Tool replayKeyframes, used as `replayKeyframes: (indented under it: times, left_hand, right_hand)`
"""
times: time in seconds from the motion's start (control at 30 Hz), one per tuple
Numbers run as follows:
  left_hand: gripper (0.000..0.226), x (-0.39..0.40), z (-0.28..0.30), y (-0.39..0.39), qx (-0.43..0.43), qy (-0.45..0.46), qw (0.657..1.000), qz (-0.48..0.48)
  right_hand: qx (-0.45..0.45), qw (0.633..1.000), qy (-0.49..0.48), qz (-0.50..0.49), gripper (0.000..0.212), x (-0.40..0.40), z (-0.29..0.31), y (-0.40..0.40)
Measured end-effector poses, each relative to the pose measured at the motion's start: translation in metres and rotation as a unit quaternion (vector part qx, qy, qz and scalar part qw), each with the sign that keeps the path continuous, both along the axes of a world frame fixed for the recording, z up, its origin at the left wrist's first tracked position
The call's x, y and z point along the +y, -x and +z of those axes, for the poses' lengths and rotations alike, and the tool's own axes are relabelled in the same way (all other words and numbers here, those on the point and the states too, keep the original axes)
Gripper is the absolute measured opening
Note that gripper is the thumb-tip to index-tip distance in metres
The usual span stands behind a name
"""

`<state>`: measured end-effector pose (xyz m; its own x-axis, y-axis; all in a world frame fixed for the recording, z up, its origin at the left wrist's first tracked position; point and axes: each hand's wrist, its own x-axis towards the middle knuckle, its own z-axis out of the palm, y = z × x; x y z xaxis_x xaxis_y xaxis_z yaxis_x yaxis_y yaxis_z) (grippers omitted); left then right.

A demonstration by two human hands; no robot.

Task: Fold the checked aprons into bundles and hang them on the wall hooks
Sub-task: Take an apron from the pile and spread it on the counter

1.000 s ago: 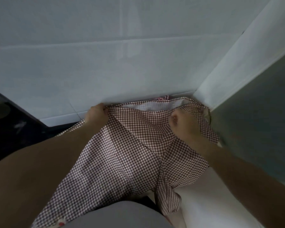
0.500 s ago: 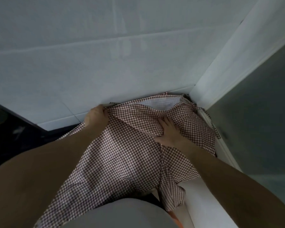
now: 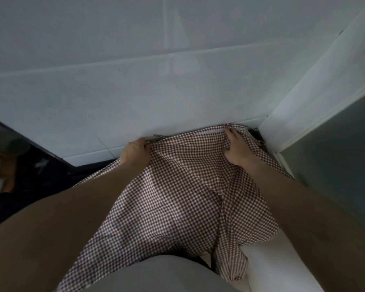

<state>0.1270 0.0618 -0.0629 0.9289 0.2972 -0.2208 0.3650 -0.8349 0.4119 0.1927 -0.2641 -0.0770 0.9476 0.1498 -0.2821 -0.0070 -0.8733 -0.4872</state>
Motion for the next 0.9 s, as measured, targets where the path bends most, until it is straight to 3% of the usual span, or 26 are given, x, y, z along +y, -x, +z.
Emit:
replayKeyframes:
  times: [0.27, 0.37, 0.47, 0.6, 0.8, 0.9]
  left_hand:
    - [0.034, -0.009, -0.006, -0.001, -0.009, -0.011, 1.000, 0.006]
    - [0.034, -0.011, -0.007, 0.001, -0.010, -0.002, 1.000, 0.007]
    - [0.035, -0.012, -0.010, 0.001, -0.004, -0.001, 1.000, 0.009]
    - [0.033, -0.010, -0.009, 0.000, -0.004, 0.003, 1.000, 0.013]
    - [0.035, -0.014, -0.004, -0.001, -0.017, 0.009, 1.000, 0.011]
    - [0.034, -0.014, -0.004, -0.001, -0.016, 0.004, 1.000, 0.016]
  right_hand:
    - [-0.036, 0.997, 0.046, 0.040, 0.077, -0.010, -0.019, -0.008]
    - [-0.090, 0.992, 0.085, -0.026, 0.079, -0.017, -0.020, -0.009]
    - [-0.103, 0.987, 0.083, -0.090, 0.057, -0.025, -0.008, -0.017]
    - [-0.067, 0.992, 0.081, -0.068, 0.025, -0.046, 0.008, -0.034]
    - [-0.180, 0.964, -0.004, -0.197, 0.019, -0.042, 0.030, -0.052]
    - [-0.164, 0.955, -0.063, -0.239, 0.024, -0.030, 0.030, -0.055]
